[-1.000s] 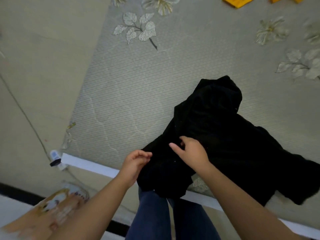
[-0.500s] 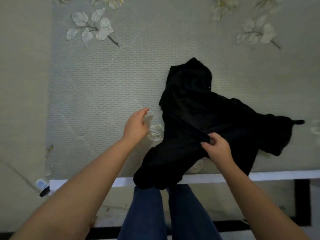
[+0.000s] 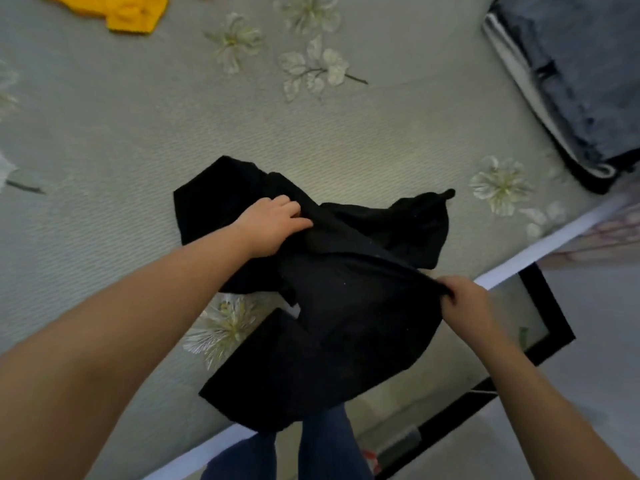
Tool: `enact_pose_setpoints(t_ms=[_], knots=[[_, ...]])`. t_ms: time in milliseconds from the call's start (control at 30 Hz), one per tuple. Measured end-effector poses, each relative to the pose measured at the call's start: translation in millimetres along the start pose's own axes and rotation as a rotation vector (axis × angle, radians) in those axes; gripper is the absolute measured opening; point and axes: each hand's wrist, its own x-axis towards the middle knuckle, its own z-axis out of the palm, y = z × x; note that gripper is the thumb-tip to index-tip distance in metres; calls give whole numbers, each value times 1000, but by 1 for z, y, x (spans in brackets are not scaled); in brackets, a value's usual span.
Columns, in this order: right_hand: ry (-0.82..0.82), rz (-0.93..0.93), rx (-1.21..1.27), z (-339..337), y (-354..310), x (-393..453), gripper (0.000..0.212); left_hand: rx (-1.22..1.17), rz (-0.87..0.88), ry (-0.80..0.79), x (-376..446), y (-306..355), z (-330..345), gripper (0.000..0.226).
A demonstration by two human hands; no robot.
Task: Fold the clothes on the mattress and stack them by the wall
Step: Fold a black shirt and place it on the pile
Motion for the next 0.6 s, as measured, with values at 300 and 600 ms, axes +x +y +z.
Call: enact_pose_setpoints(t_ms=[300,600], knots=[[235,239,333,-20,52,3,23,-470,-106,273,35,35,-37,24],[448,246,631,-166,29,71,29,-410,-325,766,21,48,-205,22]])
